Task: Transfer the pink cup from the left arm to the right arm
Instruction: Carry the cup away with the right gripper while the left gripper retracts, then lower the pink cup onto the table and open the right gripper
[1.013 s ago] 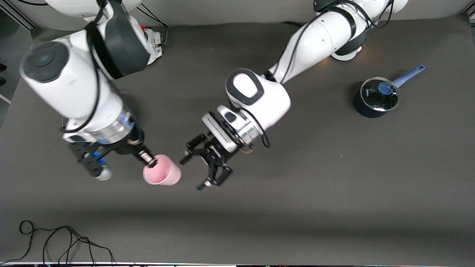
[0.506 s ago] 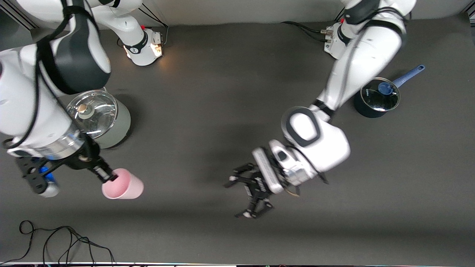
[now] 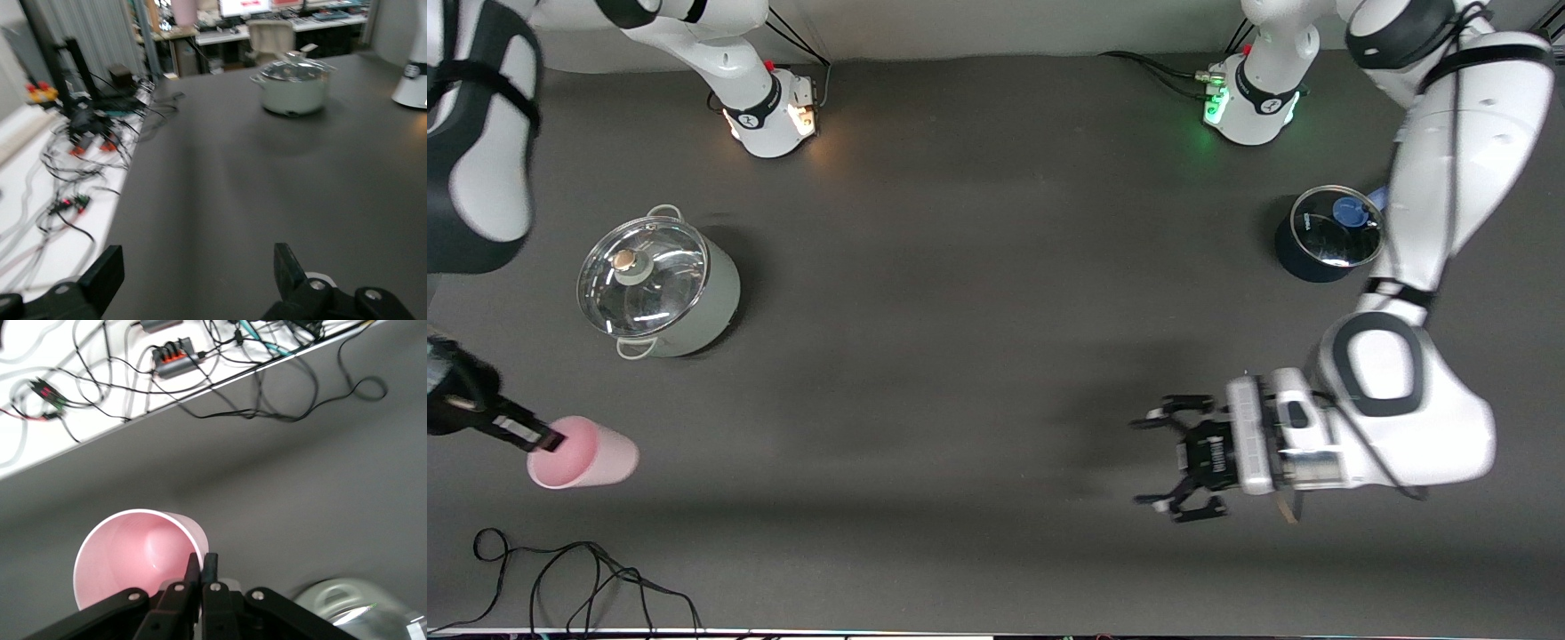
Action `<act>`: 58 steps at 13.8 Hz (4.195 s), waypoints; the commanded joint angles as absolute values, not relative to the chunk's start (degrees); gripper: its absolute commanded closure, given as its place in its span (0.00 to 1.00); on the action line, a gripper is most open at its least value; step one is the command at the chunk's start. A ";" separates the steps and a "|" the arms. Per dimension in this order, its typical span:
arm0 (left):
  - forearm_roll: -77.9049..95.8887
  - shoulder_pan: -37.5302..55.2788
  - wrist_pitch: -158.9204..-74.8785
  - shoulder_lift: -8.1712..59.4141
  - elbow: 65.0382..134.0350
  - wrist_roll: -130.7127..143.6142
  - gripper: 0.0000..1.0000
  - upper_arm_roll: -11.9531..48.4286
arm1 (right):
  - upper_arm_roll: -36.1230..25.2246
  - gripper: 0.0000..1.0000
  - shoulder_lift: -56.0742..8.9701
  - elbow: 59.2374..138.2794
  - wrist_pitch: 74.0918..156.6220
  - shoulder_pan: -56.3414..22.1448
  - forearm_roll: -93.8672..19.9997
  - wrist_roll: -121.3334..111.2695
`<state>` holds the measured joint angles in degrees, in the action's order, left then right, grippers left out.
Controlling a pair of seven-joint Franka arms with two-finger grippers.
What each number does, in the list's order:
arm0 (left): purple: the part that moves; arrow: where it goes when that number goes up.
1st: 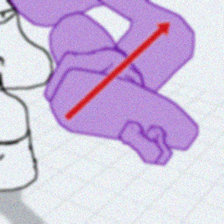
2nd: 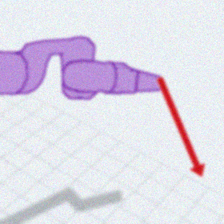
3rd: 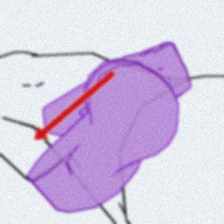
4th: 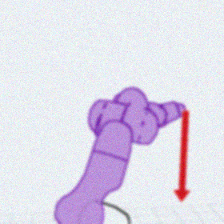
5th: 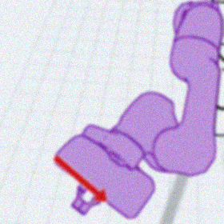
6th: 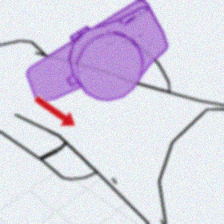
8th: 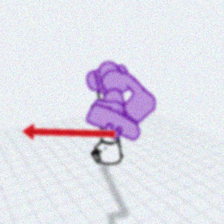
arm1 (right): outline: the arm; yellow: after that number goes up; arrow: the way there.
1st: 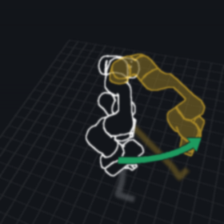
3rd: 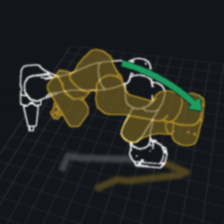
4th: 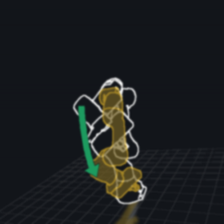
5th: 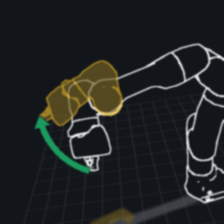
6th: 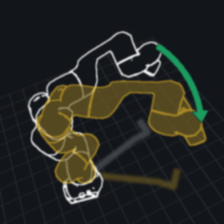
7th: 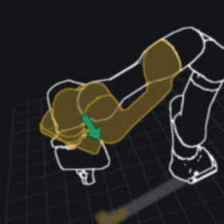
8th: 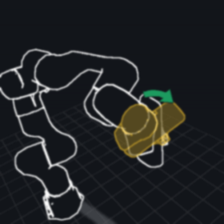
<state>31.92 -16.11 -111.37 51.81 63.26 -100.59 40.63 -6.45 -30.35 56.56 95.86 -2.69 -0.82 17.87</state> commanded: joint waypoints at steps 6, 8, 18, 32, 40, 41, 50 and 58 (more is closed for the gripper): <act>8.47 -24.87 -84.23 36.76 66.53 -80.98 0.00 40.34 | -6.15 1.00 -25.32 65.03 92.46 10.54 -3.77 -24.24; -0.13 -24.87 -79.82 31.23 66.36 -72.81 0.00 40.43 | -6.15 1.00 -25.31 66.87 93.77 10.63 -5.62 -24.87; -12.84 -25.14 -71.20 20.57 66.01 -19.49 0.00 39.02 | -5.19 1.00 -25.92 94.29 129.08 8.27 -8.61 -25.48; -12.66 -24.79 -72.25 22.32 66.53 -2.90 0.00 38.32 | -4.39 0.93 -37.79 93.69 141.24 7.91 -8.70 -27.86; -12.13 -23.74 -70.93 20.66 68.99 -3.08 0.00 37.88 | -4.39 0.02 -37.44 93.78 140.54 8.35 -8.61 -27.95; -12.22 -21.64 -70.84 20.05 69.17 -2.64 0.00 35.88 | -4.39 0.01 -37.44 93.78 140.54 8.35 -8.61 -28.21; -6.16 1.72 -72.51 16.53 70.14 -3.86 0.00 6.64 | -4.83 0.01 -26.39 88.69 116.06 7.30 1.12 -28.39; -0.88 10.20 -91.55 2.22 93.82 -7.56 0.00 -6.33 | -4.75 0.00 -6.97 93.14 97.38 3.35 1.49 -18.31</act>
<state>-1.29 8.56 -83.24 12.65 78.15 -6.55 -4.86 -4.56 -13.17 87.50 97.47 5.60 0.56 -23.63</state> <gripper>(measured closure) 0.000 0.000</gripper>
